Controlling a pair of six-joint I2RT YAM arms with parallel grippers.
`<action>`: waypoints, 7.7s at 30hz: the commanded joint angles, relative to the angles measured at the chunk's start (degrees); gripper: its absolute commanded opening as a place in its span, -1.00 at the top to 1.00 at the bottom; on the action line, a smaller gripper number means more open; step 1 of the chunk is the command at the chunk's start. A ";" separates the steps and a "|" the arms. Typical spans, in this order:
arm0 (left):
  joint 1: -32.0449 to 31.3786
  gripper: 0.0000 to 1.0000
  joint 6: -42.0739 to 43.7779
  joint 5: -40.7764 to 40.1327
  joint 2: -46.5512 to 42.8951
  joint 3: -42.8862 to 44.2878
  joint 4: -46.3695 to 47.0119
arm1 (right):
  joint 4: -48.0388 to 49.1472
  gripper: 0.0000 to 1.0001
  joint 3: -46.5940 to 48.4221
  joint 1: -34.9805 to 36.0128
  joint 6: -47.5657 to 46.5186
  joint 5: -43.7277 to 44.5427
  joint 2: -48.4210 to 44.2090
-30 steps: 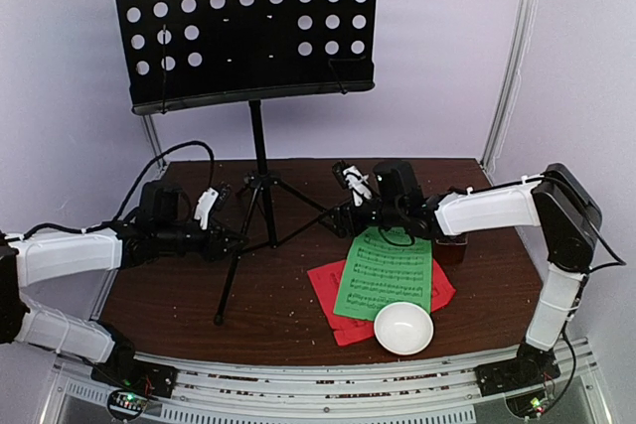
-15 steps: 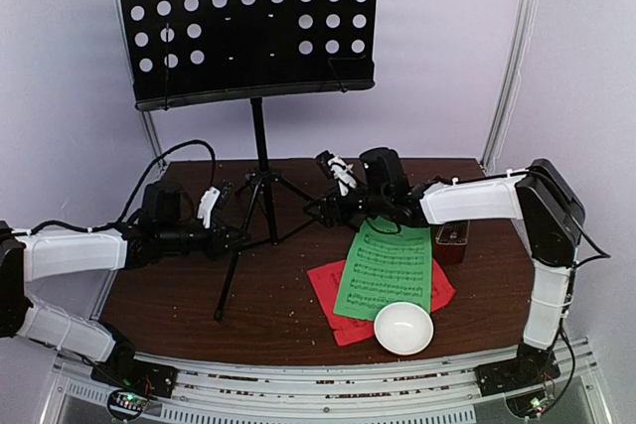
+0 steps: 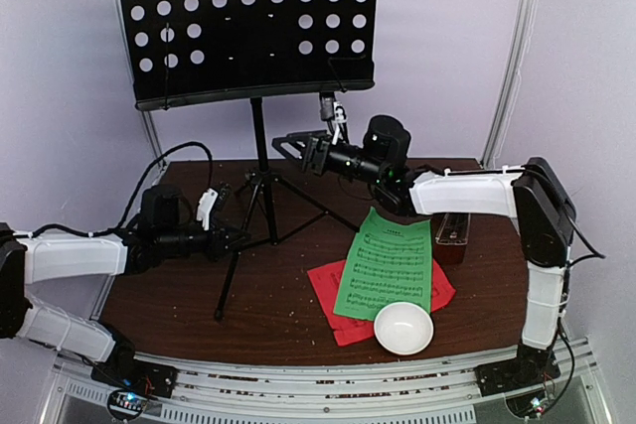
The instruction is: Pack up the instrument practice props
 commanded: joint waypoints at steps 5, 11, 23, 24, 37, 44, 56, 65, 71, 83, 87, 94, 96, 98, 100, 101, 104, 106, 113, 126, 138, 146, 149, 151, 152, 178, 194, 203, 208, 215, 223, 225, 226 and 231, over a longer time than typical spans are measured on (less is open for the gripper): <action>0.30 1.00 1.41 -2.93 -1.13 -1.57 1.75 | 3.05 -0.45 12.56 2.84 3.67 -0.06 7.25; 0.25 1.00 1.32 -2.92 -1.93 -2.07 1.32 | 1.31 -0.31 19.75 2.83 3.54 0.28 11.54; 0.26 1.00 1.23 -2.73 -2.21 -2.45 1.05 | 0.49 -0.15 28.59 2.74 4.23 0.81 15.63; 0.22 1.00 1.23 -2.74 -2.22 -2.38 1.05 | -0.01 -0.12 29.52 2.73 4.33 0.67 16.10; 0.25 1.00 0.53 -3.44 -4.56 -2.27 4.67 | 1.98 0.61 30.73 3.02 4.49 -5.89 15.92; 0.26 1.00 0.07 -5.30 -7.64 -0.35 7.86 | 1.72 0.77 30.53 4.26 2.68 -7.08 14.47; 0.13 1.00 -0.97 -6.70 -10.95 1.72 15.25 | 0.08 1.00 29.17 6.26 -0.38 -6.62 11.59; -0.57 1.00 -2.42 -6.80 -10.53 0.86 23.51 | -2.68 1.00 28.08 8.51 -4.34 -5.43 9.06; -2.16 1.00 -1.32 -7.23 -8.87 -1.52 27.47 | -5.23 1.00 25.10 10.03 -8.64 -3.19 6.72; -4.24 0.95 -1.18 -9.84 -9.68 -5.78 25.00 | 2.91 1.00 13.85 10.32 -7.40 2.96 2.50; -4.66 0.47 -1.47 -11.95 -10.60 -7.21 23.67 | 2.76 1.00 12.26 10.26 -8.24 3.82 1.51; -5.81 -0.14 -2.03 -11.58 -10.21 -8.19 24.19 | 2.33 1.00 10.88 10.41 -9.34 5.41 0.46; -6.47 -0.27 -2.14 -10.37 -9.53 -8.17 25.71 | 2.60 1.00 10.55 10.38 -9.38 5.93 0.36; -7.03 -0.41 -2.63 -8.67 -8.49 -8.05 27.65 | 2.84 1.00 10.33 10.46 -9.37 6.17 0.24; -7.31 -0.62 -2.91 -7.58 -6.80 -7.29 28.65 | 2.81 1.00 10.37 10.50 -9.39 6.30 0.19; -7.39 -0.67 -2.90 -7.46 -5.64 -6.60 28.65 | 2.85 1.00 10.28 10.54 -9.43 6.34 0.23; -8.02 -0.72 -2.77 -6.42 -2.63 -5.19 30.29 | 2.72 1.00 10.04 10.71 -9.73 6.76 -0.07; -8.53 -0.73 -3.05 -5.45 -0.91 -4.66 32.59 | 2.44 1.00 9.90 10.84 -10.03 7.08 -0.33; -10.48 -0.71 -3.40 -10.49 5.21 -1.43 35.79 | 2.41 1.00 9.15 11.00 -10.40 8.15 -0.88; -13.01 0.00 -5.40 -22.81 11.31 0.57 39.58 | 5.49 1.00 4.62 11.37 -10.16 14.25 -2.77; -13.60 1.00 -5.42 -22.20 7.64 1.53 33.19 | 2.75 1.00 2.26 11.29 -9.08 26.07 -4.98; -13.62 1.00 -8.67 -15.89 -0.72 1.22 21.52 | -2.81 1.00 -0.35 9.59 -7.12 39.30 -4.26; -13.63 1.00 -12.05 -13.30 -2.39 -0.43 19.68 | -2.62 1.00 -1.95 8.73 -4.34 38.27 -3.29; -13.60 1.00 -14.40 -12.81 -3.72 -1.78 18.55 | -2.90 1.00 -3.05 8.46 -2.21 38.53 -2.74; -13.61 1.00 -15.33 -12.64 -4.73 -2.40 17.87 | -3.23 1.00 -3.57 8.25 -1.00 38.83 -2.56; -13.65 1.00 -27.33 -15.67 -4.02 -13.32 16.62 | -2.44 0.48 -5.21 6.86 9.63 34.23 15.94; -13.59 1.00 -29.99 -22.02 3.43 -12.65 20.73 | 0.90 0.07 -7.77 6.75 8.15 33.79 18.31; -13.58 1.00 -27.98 -21.89 8.65 -10.60 20.19 | 3.97 0.03 -11.39 6.81 7.89 33.87 16.31; -13.63 1.00 -26.82 -22.18 10.76 -8.65 17.56 | 5.49 -0.05 -13.00 6.74 7.23 33.51 14.96; -13.63 0.51 -23.91 -23.29 12.82 -6.45 13.25 | 5.77 -0.17 -15.64 6.54 4.12 32.26 10.22; -13.58 0.22 -17.89 -29.85 13.21 -2.44 2.50 | 5.49 -0.22 -22.05 5.92 1.90 31.84 2.47; -13.63 0.16 -17.23 -30.82 13.43 -1.96 0.98 | 5.27 -0.22 -23.45 5.85 1.31 31.97 0.46; -13.59 0.14 -17.03 -31.05 13.52 -1.84 0.50 | 5.06 -0.22 -24.05 5.77 0.95 31.96 -0.44; -13.61 -0.04 -16.85 -31.28 14.00 -1.76 0.13 | 3.40 -0.24 -26.27 5.69 -1.72 32.19 -4.85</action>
